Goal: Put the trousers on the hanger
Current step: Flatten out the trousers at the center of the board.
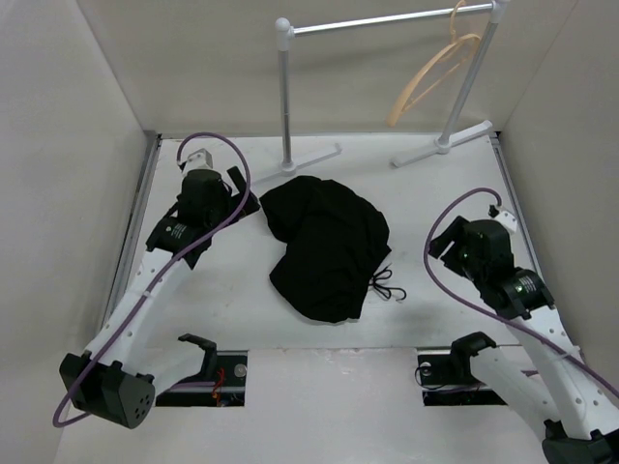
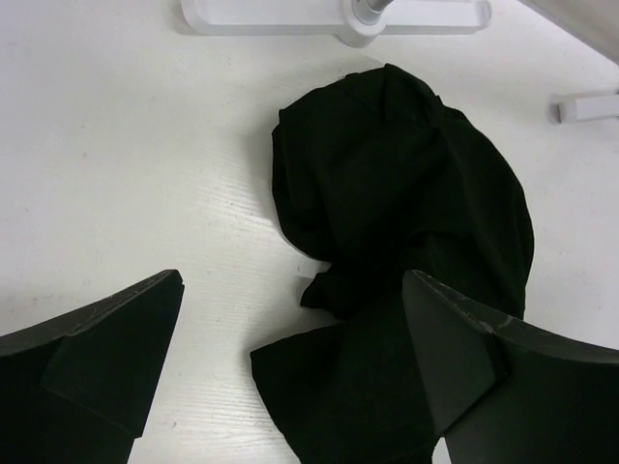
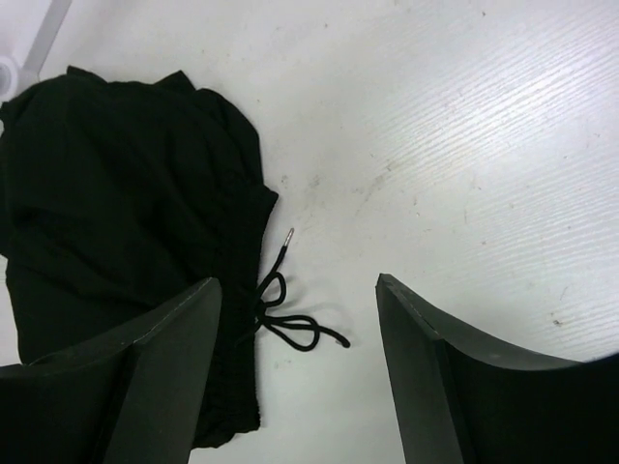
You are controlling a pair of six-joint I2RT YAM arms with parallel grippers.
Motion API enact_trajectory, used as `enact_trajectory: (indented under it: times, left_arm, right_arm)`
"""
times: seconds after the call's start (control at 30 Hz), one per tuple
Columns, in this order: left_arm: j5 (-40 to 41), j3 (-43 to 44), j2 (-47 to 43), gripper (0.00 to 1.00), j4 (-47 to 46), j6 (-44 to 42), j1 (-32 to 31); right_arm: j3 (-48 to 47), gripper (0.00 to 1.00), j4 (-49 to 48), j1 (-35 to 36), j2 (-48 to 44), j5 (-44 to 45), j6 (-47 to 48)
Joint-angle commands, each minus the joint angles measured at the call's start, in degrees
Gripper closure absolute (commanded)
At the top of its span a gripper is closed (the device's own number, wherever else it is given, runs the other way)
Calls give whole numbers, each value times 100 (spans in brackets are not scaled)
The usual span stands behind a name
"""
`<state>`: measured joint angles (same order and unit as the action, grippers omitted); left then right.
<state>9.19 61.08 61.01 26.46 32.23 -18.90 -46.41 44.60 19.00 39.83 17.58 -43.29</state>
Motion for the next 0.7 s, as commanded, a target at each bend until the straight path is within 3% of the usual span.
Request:
enact_trajectory:
  times: [0.0, 0.07, 0.17, 0.23, 0.33, 0.37, 0.4, 0.43, 0.5, 0.6, 0.67]
  left_arm:
    - [-85, -34, -344, 0, -132, -6, 84]
    - [12, -166, -511, 0, -307, 46, 57]
    - [520, -350, -774, 0, -475, 187, -153]
    - [934, -342, -775, 0, -327, 275, -259]
    - [1032, -255, -513, 0, -273, 276, -434]
    - [1032, -254, -416, 7, -299, 206, -479]
    - [1032, -263, -276, 46, -351, 74, -514]
    - [980, -254, -92, 70, -343, -84, -479]
    - [813, -237, 321, 86, -326, -138, -339]
    - [401, -613, 569, 88, -841, 89, 21]
    - [-3, -904, 648, 67, -1491, 274, 267]
  right_arm:
    - [-105, 31, 5, -129, -213, 70, 110]
    - [-87, 46, -39, -173, -300, 0, 145]
    - [-96, 82, -100, -244, -310, -237, 207]
    - [-87, 91, -223, -296, -205, -509, 215]
    - [70, 91, -679, -279, 6, -984, 207]
    - [123, 90, -846, -270, 111, -1098, 172]
    - [159, 88, -1022, -270, 225, -1195, 154]
    - [194, 86, -1189, -270, 366, -1257, 145]
    - [212, 81, -1462, -270, 691, -1371, 119]
    - [290, 67, -1979, -174, 1262, -1346, 119]
    - [448, 55, -2471, -174, 1674, -1336, 75]
